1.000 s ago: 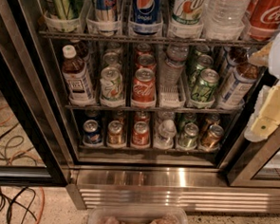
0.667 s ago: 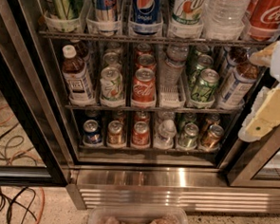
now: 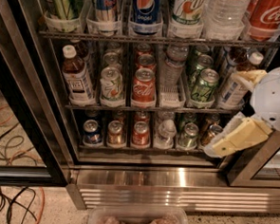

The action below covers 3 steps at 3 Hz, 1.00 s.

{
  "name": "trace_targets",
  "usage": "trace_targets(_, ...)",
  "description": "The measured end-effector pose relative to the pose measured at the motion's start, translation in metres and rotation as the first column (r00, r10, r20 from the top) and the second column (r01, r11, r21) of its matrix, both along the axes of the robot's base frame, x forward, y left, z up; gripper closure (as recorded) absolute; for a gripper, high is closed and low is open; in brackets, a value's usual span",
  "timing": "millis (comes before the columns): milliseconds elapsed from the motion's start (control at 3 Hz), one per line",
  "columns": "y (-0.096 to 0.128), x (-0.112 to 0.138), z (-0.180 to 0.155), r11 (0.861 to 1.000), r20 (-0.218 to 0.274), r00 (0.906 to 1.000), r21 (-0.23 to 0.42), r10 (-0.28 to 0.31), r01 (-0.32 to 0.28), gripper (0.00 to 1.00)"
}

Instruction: Pick blue plastic bottle from middle shelf of fridge

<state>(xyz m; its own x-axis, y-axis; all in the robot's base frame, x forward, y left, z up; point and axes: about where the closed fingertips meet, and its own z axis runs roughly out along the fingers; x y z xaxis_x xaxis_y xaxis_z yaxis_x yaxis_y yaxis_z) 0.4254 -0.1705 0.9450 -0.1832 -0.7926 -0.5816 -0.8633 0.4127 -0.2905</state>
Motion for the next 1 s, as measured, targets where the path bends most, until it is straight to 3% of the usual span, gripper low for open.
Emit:
trace_targets(333,0.014,0.015,0.021,0.997,0.092,0.9957,0.078,-0.009,0.002,0.00)
trace_targets(1000,0.028,0.014,0.018,0.993,0.096,0.9953,0.119,-0.007,-0.005,0.00)
